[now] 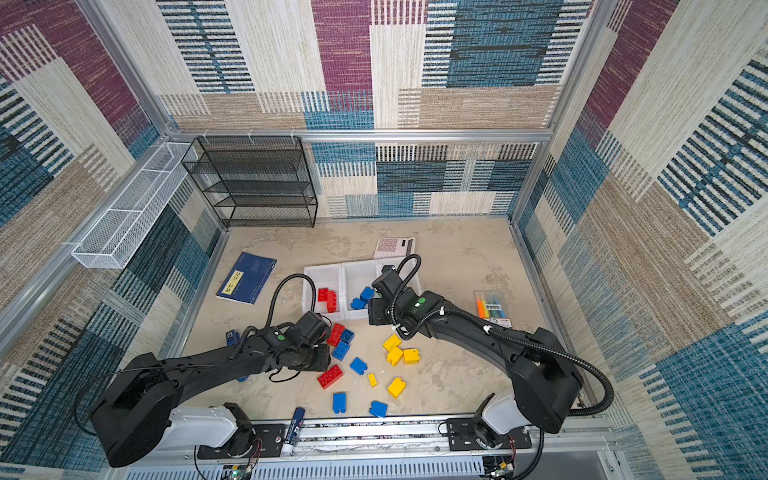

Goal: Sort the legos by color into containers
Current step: 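Grasp a red brick with the left gripper and lift it, then drop the red brick from the left gripper into the nearest compartment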

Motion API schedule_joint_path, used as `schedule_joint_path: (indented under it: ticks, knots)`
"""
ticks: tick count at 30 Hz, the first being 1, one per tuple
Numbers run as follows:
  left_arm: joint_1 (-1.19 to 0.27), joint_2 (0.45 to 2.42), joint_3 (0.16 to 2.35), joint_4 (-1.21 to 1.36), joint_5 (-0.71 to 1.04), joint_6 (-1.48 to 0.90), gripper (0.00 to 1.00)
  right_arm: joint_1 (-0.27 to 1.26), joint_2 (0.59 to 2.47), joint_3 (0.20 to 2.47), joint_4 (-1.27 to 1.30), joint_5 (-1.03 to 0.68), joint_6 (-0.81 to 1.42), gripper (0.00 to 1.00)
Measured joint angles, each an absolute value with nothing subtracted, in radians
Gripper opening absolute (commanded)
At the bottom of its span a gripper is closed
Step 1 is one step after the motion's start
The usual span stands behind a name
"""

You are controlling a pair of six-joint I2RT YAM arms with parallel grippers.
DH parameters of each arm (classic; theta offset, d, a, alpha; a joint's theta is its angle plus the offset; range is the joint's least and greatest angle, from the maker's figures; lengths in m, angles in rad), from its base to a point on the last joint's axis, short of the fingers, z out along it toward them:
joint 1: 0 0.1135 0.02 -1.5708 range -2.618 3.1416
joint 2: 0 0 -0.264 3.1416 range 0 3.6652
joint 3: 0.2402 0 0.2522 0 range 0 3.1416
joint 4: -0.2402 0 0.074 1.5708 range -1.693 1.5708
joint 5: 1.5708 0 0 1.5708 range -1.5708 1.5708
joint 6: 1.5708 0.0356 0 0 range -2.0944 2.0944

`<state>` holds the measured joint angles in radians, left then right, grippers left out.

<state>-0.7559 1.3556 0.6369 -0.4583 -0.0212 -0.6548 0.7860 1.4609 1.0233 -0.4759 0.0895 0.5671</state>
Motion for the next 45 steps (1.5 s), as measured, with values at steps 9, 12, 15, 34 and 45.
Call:
schedule_joint_path:
  ticks: [9,12,15,34,45]
  knots:
    - [-0.770,1.405,0.685,-0.512,-0.048,-0.628,0.40,0.786,1.464,1.023,-0.476,0.089,0.566,0.68]
    - [-0.770,1.399,0.690,-0.513,-0.043,-0.615,0.38,0.786,1.460,1.018,-0.477,0.089,0.566,0.68]
    - [-0.767,1.380,0.710,-0.516,-0.042,-0.599,0.37,0.786,1.452,1.010,-0.476,0.090,0.566,0.68]
    - [-0.458,1.600,1.161,-0.526,-0.073,-0.319,0.37,0.786,1.369,0.967,-0.487,0.105,0.567,0.66]
    - [-0.415,1.709,1.221,-0.529,-0.044,-0.297,0.52,0.786,1.333,0.939,-0.498,0.124,0.586,0.67]
